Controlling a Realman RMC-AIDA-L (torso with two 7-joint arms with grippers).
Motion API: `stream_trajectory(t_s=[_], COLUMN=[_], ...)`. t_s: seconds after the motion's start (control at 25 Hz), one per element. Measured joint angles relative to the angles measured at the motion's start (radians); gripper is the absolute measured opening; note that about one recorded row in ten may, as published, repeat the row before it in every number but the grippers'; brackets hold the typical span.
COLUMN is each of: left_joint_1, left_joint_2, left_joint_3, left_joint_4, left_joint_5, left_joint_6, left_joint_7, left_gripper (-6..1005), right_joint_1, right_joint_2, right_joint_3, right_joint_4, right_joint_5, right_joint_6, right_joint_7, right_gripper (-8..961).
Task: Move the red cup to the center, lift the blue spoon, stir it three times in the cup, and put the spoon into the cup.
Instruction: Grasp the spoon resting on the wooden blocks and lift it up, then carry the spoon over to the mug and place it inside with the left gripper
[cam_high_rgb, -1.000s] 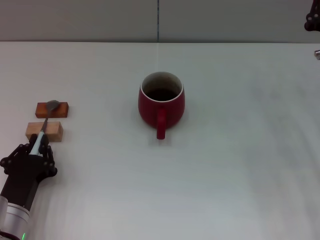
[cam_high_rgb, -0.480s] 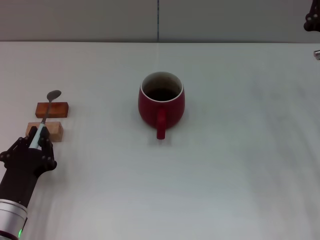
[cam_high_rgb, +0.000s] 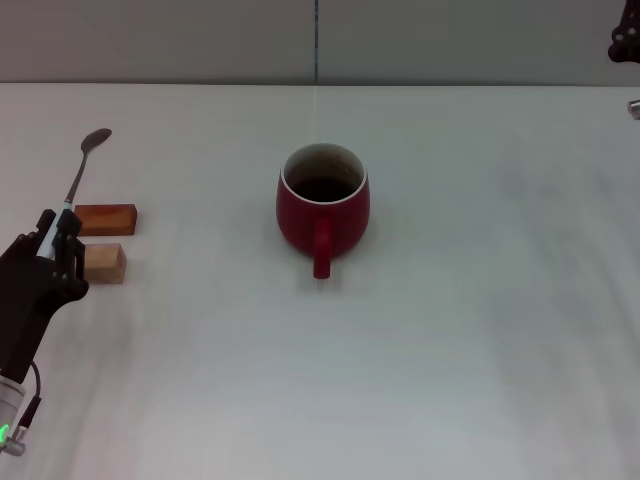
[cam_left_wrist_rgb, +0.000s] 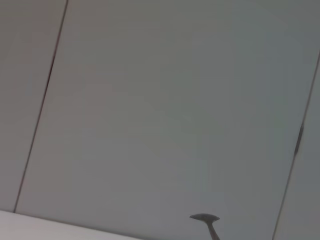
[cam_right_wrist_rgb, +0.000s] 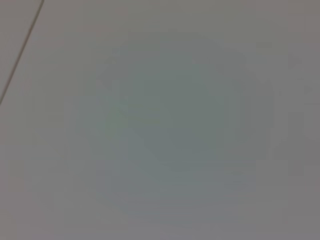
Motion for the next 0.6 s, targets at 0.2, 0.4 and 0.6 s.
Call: stream_trajectory(t_s=[0.2, 0.4, 0.6], left_joint_1=[0.014, 0.028, 0.046], left_joint_2=[-0.001, -0.001, 0.0], left_joint_3=[0.001, 0.005, 0.009], left_joint_4=[0.129, 0.277, 0.436], left_joint_5=[0.064, 0.125, 0.184], left_joint_6=[0.011, 0.014, 0.016], left_joint_7=[-0.197, -0.373, -0.539], left_gripper=[170, 170, 170], right_joint_1=[-0.001, -0.004, -0.006], right_joint_2=[0.0, 0.003, 0.004], right_joint_3=[0.004, 0.006, 0.006], right_joint_4=[0.0, 0.0, 0.0], right_joint_5=[0.0, 0.001, 0.004], right_joint_6=[0.0, 0.0, 0.0], right_joint_7=[0.0, 0.0, 0.0], right_gripper=[5, 6, 6])
